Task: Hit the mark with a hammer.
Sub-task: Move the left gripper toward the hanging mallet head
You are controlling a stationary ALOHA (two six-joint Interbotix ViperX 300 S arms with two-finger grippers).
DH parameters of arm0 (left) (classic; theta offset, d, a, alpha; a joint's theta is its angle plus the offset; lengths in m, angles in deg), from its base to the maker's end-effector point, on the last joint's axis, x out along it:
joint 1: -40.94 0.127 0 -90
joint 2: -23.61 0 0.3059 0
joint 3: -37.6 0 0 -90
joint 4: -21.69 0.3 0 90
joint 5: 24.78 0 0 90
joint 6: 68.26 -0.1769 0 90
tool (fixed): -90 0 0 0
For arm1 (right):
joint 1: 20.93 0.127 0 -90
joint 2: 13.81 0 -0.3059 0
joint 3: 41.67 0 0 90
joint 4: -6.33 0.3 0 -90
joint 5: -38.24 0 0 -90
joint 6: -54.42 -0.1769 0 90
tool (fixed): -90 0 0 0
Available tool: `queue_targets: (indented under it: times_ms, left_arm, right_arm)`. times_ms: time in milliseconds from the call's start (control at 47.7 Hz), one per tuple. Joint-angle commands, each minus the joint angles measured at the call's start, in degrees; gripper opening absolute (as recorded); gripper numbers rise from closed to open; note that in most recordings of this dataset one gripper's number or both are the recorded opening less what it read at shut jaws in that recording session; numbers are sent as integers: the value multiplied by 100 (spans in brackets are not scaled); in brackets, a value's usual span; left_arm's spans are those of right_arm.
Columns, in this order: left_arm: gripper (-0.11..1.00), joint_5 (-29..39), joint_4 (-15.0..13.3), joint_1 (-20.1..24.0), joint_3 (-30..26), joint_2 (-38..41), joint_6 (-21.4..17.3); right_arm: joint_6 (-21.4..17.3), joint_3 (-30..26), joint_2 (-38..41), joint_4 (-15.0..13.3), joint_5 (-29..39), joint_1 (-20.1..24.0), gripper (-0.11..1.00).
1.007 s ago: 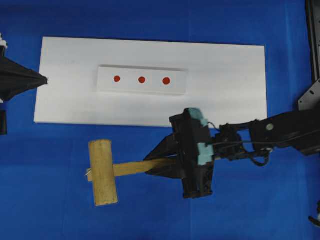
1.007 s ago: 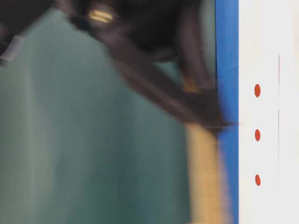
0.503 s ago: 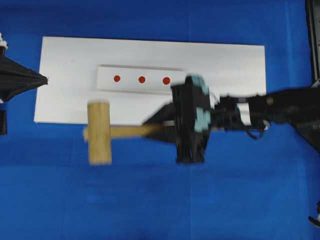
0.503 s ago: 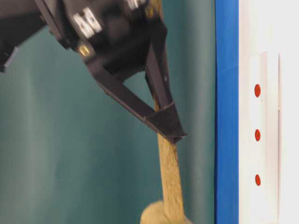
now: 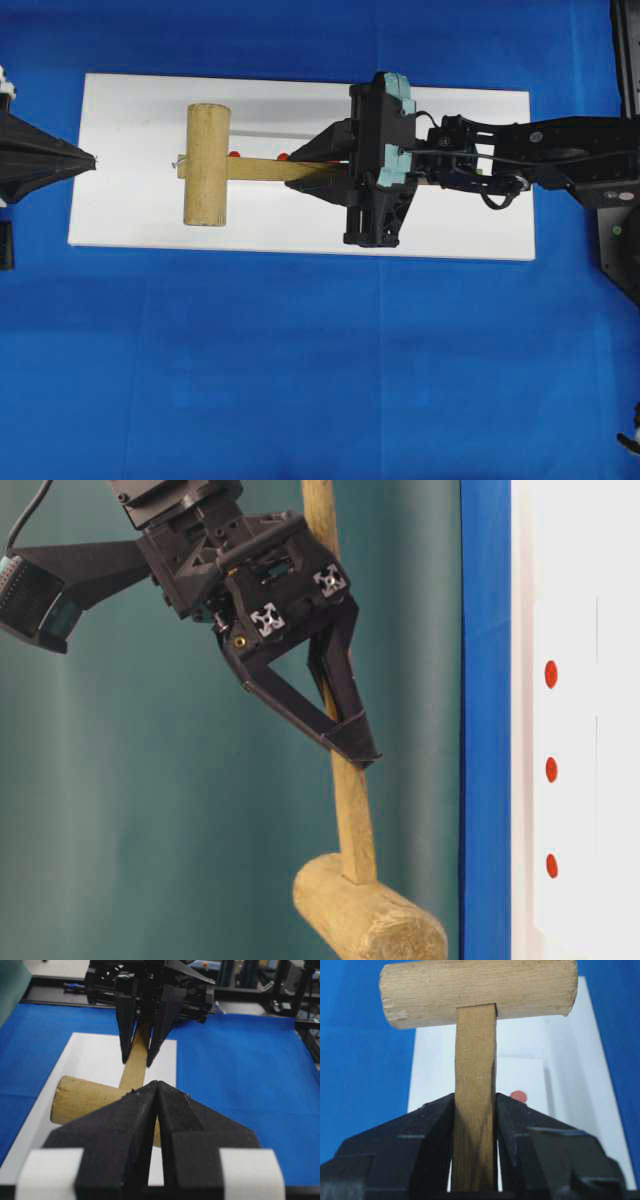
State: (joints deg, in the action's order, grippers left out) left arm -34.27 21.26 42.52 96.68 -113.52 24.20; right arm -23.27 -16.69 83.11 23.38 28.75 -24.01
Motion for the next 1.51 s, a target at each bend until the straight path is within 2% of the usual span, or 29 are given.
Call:
queue_targets:
  times_ms: [0,126,210,482,734,818,902,1091,1342,1426,1468,1489]
  left_arm:
    - [0,-26,0,-9,-53,26,0]
    - [0,-26,0,-9,-53,18,9]
    - [0,-26,0,-9,-53,18,9]
    - [0,-26,-9,-9,-53,18,18]
    - [0,-35,-9,0,-62,9,18]
    - [0,-35,-9,9,-53,9,18]
    - [0,-35,-9,26,-62,9,18]
    - [0,-79,-53,97,-62,0,35]
    - [1,-123,-53,237,-62,9,387]
    - [14,-123,-53,281,-62,9,501]
    - [26,-123,-53,290,-53,9,545]
    - [35,-123,-53,299,-62,9,562]
  right_arm:
    - [167,-62,-229,-88,-193,-62,9]
    - [765,-26,-255,-229,-571,-88,9]
    - [1318,0,-272,-316,-870,-105,9]
    - [3472,26,-281,-272,-1564,-105,9]
    - [4992,35,-281,-255,-1942,-70,9]
    - [5361,35,-281,-237,-1942,-44,9]
    - [5528,35,-281,-202,-1969,-9,9]
    - [5537,35,-281,-185,-2004,0,9]
    - [5537,26,-281,-176,-2013,0,9]
    - [5546,26,-281,-185,-2013,0,9]
    - [5546,18,-290,-185,-2013,0,9]
    - [5546,18,-281,-185,-2013,0,9]
